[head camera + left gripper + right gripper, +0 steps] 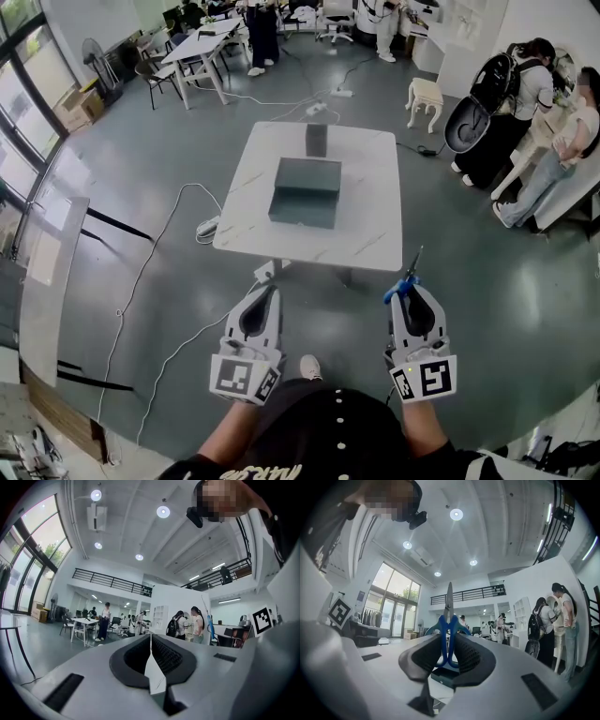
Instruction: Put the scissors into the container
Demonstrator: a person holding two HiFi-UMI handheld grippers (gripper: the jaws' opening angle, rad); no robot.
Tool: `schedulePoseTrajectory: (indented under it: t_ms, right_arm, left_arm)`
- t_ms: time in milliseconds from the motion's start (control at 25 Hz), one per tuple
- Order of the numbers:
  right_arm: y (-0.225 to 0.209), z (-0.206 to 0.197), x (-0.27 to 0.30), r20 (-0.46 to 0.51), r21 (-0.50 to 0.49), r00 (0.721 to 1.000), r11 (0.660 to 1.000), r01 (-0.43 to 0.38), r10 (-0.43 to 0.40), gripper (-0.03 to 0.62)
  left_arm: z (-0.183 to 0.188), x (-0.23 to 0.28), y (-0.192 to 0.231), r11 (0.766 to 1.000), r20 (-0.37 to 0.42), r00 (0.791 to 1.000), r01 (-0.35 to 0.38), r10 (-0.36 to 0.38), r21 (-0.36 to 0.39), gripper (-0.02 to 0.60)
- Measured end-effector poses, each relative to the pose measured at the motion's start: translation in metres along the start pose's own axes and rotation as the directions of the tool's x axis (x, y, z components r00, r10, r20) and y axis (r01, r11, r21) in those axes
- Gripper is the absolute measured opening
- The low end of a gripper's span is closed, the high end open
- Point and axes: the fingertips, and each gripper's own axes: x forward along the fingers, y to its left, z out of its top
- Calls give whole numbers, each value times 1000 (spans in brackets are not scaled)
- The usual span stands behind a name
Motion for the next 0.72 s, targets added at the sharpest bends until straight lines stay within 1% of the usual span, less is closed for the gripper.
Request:
schedulePoseTrajectory:
  t_ms: [440,720]
  right_arm:
    - [4,-2,53,18,-11,1000,1000,12,-11,98]
    - [4,-7,69,15,-8,999,1000,30,-30,98]
  left_arm:
    - [11,30,43,1000,21,1000,5,-5,5,35]
    - [5,45,61,1000,5,1000,15,-15,-3,35]
